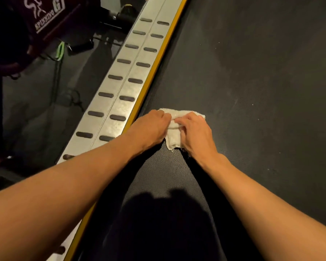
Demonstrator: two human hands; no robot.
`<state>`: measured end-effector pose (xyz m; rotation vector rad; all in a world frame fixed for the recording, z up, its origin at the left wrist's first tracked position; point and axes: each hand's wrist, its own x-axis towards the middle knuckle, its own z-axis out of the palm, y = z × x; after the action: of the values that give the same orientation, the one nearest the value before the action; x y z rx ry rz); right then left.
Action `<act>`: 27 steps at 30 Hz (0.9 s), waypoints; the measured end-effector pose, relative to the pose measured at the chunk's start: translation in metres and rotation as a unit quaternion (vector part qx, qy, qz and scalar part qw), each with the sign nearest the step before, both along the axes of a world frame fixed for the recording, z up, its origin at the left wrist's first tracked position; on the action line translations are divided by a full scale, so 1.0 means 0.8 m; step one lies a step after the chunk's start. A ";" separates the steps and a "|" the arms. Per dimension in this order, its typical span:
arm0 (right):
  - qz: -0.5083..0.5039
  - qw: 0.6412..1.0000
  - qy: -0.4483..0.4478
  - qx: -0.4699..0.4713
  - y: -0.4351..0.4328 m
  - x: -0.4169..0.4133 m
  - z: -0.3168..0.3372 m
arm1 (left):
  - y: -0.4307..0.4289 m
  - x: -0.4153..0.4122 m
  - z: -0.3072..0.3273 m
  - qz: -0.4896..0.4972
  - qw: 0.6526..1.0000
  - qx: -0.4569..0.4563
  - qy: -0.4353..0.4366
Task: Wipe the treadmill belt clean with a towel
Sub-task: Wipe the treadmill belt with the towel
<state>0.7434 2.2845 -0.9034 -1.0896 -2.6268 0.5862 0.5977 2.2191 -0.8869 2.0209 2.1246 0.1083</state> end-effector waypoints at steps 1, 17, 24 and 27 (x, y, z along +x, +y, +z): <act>0.003 1.000 -0.006 0.002 0.002 -0.006 0.000 | 0.003 -0.004 0.001 0.008 1.000 -0.003 0.008; 0.050 0.998 0.015 -0.024 -0.008 -0.039 -0.004 | -0.020 -0.016 0.021 0.054 0.996 -0.010 0.064; 0.089 0.996 0.010 0.001 -0.046 -0.015 0.000 | -0.055 -0.009 0.017 0.031 0.999 -0.023 0.013; 0.088 0.996 -0.005 0.004 -0.038 -0.026 0.005 | -0.049 -0.009 0.018 0.060 0.998 -0.015 0.028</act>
<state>0.7229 2.2538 -0.8993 -0.8651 -2.7512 0.6045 0.5902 2.1796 -0.8729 1.9015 2.2678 0.0390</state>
